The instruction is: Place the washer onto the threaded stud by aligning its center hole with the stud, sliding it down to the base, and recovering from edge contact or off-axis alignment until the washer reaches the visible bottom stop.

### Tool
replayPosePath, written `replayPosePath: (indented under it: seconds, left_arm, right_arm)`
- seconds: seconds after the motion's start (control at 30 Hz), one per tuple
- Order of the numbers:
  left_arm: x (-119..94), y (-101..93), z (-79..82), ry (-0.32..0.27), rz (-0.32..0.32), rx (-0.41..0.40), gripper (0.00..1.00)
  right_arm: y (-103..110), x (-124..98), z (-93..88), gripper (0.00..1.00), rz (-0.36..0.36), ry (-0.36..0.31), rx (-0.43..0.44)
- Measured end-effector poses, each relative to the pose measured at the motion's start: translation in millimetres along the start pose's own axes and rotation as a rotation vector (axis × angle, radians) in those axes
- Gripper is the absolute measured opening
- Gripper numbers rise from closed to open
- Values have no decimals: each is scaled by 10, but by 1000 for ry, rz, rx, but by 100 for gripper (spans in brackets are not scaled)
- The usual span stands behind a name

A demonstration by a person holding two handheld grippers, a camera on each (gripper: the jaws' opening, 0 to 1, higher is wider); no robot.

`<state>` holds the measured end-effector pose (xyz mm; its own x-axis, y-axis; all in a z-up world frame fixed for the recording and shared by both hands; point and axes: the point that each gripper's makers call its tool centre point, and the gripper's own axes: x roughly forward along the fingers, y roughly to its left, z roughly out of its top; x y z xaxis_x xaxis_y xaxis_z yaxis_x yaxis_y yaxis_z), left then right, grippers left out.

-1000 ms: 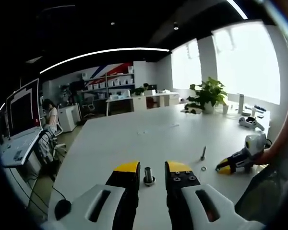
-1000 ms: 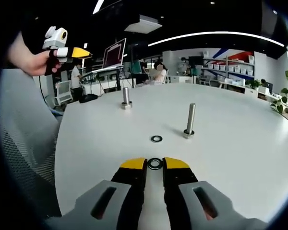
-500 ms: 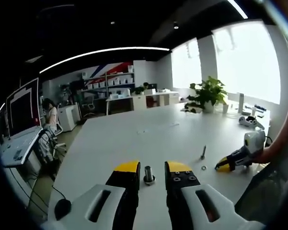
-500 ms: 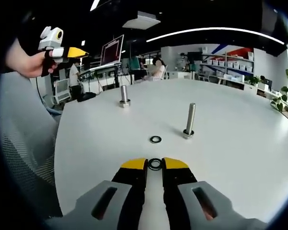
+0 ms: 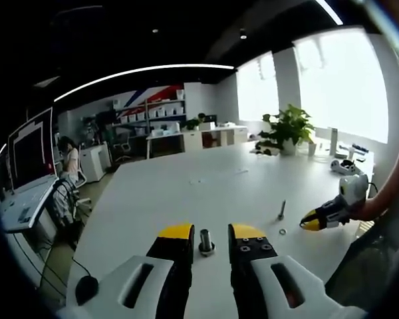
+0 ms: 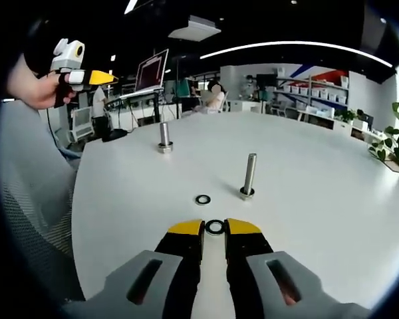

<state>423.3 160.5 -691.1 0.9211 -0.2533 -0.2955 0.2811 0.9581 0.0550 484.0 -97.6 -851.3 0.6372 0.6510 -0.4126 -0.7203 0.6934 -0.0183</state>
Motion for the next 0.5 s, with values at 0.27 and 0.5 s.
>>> replayPosePath:
  seconds: [0.27,0.5]
  left_arm:
    - [1,0,6,-2,0,-2,19]
    - [4,-7,10,-3,-1,-3,19]
  right_arm:
    - [-99,25,158,14,-18,-21,-17]
    - [-173,91,402,14,-29,-55,-36]
